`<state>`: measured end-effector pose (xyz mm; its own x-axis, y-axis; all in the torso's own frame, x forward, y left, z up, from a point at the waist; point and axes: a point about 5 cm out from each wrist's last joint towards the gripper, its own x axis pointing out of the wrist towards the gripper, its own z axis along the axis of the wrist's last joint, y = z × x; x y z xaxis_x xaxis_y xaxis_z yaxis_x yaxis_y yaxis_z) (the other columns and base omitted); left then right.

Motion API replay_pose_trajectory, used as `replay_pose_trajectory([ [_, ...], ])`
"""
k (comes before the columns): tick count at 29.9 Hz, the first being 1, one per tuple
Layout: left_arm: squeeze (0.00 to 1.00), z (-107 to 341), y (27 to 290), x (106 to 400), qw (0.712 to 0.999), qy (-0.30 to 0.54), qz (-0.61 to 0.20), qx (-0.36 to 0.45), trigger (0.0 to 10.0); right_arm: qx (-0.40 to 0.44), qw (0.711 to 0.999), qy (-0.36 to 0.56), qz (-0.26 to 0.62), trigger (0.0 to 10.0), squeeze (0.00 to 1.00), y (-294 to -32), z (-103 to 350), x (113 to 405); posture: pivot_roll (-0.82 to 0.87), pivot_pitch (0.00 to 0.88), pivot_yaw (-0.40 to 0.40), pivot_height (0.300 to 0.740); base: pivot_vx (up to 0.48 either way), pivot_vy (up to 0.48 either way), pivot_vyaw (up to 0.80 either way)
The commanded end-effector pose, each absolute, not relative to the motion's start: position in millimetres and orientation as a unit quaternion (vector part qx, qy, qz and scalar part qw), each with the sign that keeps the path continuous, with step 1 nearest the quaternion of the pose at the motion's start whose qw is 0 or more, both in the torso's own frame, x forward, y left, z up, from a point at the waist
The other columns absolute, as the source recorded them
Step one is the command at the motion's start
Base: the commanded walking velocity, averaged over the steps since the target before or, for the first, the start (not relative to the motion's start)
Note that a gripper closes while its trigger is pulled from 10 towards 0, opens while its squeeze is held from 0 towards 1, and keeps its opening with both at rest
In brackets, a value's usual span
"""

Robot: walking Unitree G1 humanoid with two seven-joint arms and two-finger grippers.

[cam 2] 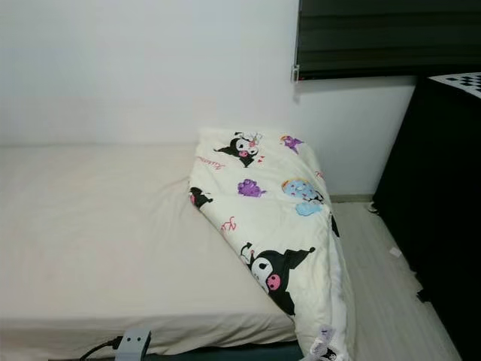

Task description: Clean up the room

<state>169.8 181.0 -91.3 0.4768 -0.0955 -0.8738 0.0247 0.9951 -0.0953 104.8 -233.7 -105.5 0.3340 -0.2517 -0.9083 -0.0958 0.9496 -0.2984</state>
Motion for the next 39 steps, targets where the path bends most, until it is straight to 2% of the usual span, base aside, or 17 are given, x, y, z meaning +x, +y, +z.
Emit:
replay_pose_trajectory([
  [1, 0.00, -91, 185, 170, 0.860, 0.509, -0.028, -0.031, 10.0, -0.150, 0.802, 0.576, -0.050, 10.0, 0.00, -232, -106, 102, -0.03, 0.009, 0.011, 0.740, 0.000, -0.480, 0.00],
  [10, 0.00, -90, 185, 172, 0.865, 0.499, -0.012, -0.055, 10.0, -0.141, 0.806, 0.571, -0.067, 10.0, 0.00, -237, -106, 100, -0.03, 0.019, 0.010, 0.740, 0.000, -0.086, 0.00],
  [18, 0.00, -88, 184, 175, 0.868, 0.493, -0.018, -0.056, 10.0, -0.137, 0.818, 0.555, -0.072, 10.0, 0.00, -236, -103, 111, -0.03, 0.021, 0.011, 0.740, 0.000, 0.000, 0.00],
  [32, 0.00, -89, 182, 173, 0.867, 0.495, -0.020, -0.056, 10.0, -0.132, 0.824, 0.546, -0.070, 10.0, 0.00, -228, -103, 119, -0.03, 0.018, 0.009, 0.740, 0.254, 0.000, 0.00],
  [38, 0.00, -90, 181, 173, 0.867, 0.495, -0.021, -0.058, 10.0, -0.146, 0.842, 0.517, -0.053, 10.0, 0.00, -229, -97, 132, -0.03, 0.019, 0.005, 0.740, 0.258, 0.000, 0.26],
  [39, 0.00, -90, 180, 173, 0.867, 0.494, -0.021, -0.063, 10.0, -0.162, 0.847, 0.504, -0.054, 10.0, 0.00, -236, -93, 138, -0.03, 0.019, 0.004, 0.740, 0.247, 0.000, 0.76],
])
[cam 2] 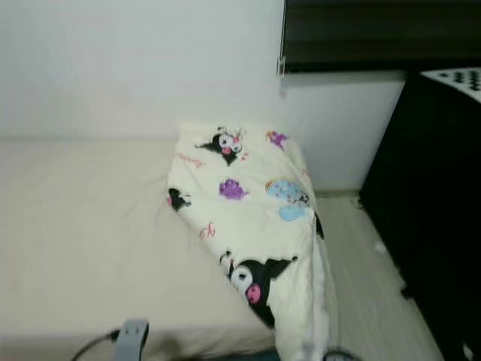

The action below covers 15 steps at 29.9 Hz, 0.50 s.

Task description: Clean up the room

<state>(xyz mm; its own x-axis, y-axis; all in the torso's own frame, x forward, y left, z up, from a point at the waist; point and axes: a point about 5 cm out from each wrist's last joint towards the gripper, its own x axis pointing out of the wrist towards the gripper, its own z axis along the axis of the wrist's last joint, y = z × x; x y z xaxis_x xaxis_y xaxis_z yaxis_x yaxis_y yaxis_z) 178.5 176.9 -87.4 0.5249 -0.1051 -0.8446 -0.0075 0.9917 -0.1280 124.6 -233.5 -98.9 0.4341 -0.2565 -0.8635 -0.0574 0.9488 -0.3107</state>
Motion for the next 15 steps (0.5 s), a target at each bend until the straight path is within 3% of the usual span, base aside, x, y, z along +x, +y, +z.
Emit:
replay_pose_trajectory([
  [1, 0.00, -90, 180, 173, 0.867, 0.494, -0.021, -0.063, 10.0, -0.162, 0.847, 0.504, -0.054, 10.0, 0.00, -236, -93, 138, -0.03, 0.019, 0.004, 0.740, 0.247, 0.000, 0.76],
  [3, 0.00, -90, 179, 172, 0.867, 0.493, -0.020, -0.068, 10.0, -0.155, 0.849, 0.501, -0.063, 10.0, 0.00, -240, -92, 140, -0.03, 0.019, 0.004, 0.740, 0.000, 0.000, 0.47],
  [15, 0.00, -91, 178, 171, 0.865, 0.495, -0.020, -0.075, 10.0, -0.123, 0.882, 0.413, -0.190, 10.0, 0.00, -284, -59, 179, -0.05, 0.023, 0.007, 0.740, 0.000, 0.000, 0.00],
])
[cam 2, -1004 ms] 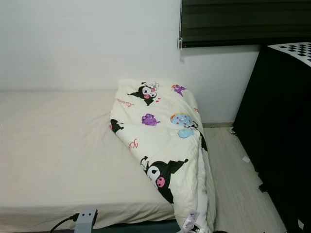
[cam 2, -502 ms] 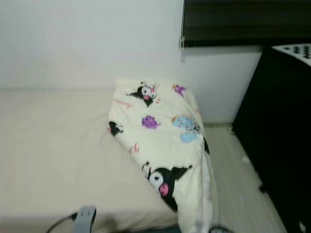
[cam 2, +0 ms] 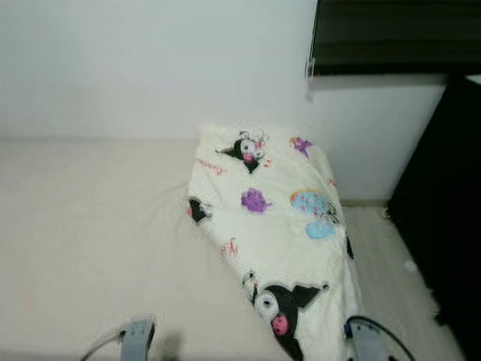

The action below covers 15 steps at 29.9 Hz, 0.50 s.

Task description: Clean up the room

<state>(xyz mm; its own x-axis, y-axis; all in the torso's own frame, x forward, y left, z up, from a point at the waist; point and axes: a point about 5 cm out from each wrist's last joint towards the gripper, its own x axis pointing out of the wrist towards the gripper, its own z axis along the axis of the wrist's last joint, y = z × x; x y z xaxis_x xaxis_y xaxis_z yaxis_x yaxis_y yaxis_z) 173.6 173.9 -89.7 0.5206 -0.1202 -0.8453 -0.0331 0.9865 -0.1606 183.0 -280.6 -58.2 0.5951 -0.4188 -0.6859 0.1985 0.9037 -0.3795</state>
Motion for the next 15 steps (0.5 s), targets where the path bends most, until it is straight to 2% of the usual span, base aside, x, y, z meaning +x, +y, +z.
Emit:
replay_pose_trajectory([
  [1, 0.00, -91, 178, 170, 0.865, 0.496, -0.021, -0.074, 10.0, -0.119, 0.886, 0.393, -0.216, 10.0, 0.00, -293, -51, 186, -0.05, 0.023, 0.007, 0.740, 0.000, 0.000, 0.00],
  [5, 0.00, -91, 179, 169, 0.864, 0.498, -0.021, -0.072, 10.0, -0.109, 0.886, 0.344, -0.292, 10.0, 0.00, -323, -24, 204, -0.05, 0.023, 0.007, 0.740, 0.000, 0.000, 0.00],
  [10, 0.00, -91, 180, 170, 0.866, 0.494, -0.020, -0.074, 10.0, -0.101, 0.906, 0.242, -0.332, 10.0, 0.00, -358, 24, 233, -0.05, 0.023, 0.007, 0.720, 0.000, 0.000, 0.00],
  [15, 0.00, -83, 181, 186, 0.882, 0.459, -0.005, -0.103, 10.0, -0.054, 0.926, 0.165, -0.335, 10.0, 0.00, -367, 53, 253, -0.06, 0.018, 0.006, 0.700, 0.000, 0.000, 0.00],
])
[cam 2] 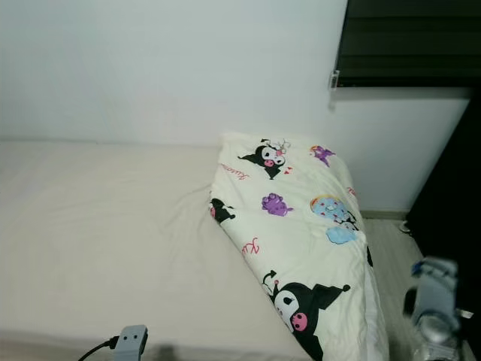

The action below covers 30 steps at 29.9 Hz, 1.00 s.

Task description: Clean up the room

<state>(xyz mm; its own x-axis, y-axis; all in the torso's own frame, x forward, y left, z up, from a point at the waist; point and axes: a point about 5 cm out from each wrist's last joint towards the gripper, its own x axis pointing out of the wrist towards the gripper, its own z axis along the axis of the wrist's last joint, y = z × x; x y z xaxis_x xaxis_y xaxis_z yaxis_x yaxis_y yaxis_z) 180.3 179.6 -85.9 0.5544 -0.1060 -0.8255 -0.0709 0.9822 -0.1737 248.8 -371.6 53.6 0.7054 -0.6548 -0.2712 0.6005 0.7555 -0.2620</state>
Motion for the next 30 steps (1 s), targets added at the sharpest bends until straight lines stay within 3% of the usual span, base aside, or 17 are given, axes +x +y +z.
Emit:
replay_pose_trajectory([
  [1, 0.00, -79, 181, 193, 0.890, 0.443, -0.003, -0.112, 10.0, -0.027, 0.935, 0.143, -0.323, 10.0, 0.00, -364, 59, 260, -0.06, 0.016, 0.005, 0.695, 0.000, 0.000, 0.00],
  [4, 0.00, -65, 183, 216, 0.908, 0.393, 0.002, -0.144, 10.0, 0.029, 0.953, 0.096, -0.287, 10.0, 0.00, -354, 71, 275, -0.06, 0.017, 0.005, 0.680, 0.000, 0.000, 0.00],
  [12, 0.00, -43, 185, 248, 0.927, 0.333, -0.001, -0.171, 10.0, 0.091, 0.962, 0.060, -0.252, 10.0, 0.00, -343, 79, 288, -0.06, 0.017, 0.005, 0.650, 0.000, 0.000, 0.00],
  [30, 0.00, -50, 186, 237, 0.922, 0.345, 0.003, -0.173, 10.0, 0.116, 0.954, 0.051, -0.273, 10.0, 0.00, -359, 81, 279, -0.04, 0.039, 0.023, 0.580, 0.000, 0.000, 0.00],
])
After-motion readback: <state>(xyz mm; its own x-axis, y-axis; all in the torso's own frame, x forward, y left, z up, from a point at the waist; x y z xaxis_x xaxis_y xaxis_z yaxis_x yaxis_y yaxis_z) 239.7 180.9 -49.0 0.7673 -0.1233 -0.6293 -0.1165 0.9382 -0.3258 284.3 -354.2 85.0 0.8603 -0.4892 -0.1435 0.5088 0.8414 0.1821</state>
